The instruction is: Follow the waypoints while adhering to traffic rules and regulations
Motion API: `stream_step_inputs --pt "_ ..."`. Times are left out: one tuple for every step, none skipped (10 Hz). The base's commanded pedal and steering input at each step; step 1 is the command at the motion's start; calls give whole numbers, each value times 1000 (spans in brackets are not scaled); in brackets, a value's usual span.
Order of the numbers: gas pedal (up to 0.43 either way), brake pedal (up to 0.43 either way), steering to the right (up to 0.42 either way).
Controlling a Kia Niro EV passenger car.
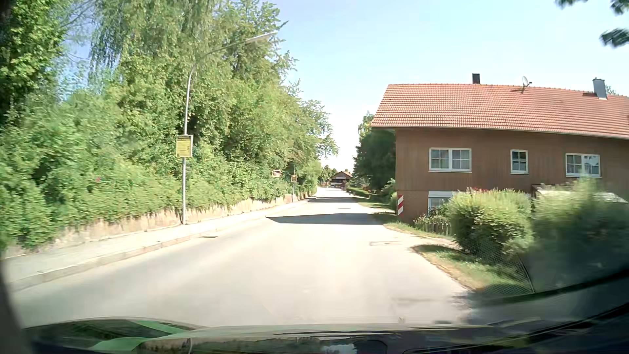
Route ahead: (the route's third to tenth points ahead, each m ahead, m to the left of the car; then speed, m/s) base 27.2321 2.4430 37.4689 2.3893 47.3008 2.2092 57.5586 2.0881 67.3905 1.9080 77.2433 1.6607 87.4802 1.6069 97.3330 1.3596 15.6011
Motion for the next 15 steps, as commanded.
stream_step_inputs --pt "177 0 0" --pt "177 0 1" --pt "177 0 2" --pt "177 0 4" --pt "177 0 5" --pt "177 0 5" --pt "169 0 5" --pt "130 0 4" --pt "118 0 4" --pt "118 0 3" --pt "130 0 3" --pt "130 0 3" --pt "138 0 2" --pt "150 0 2" --pt "150 0 2"
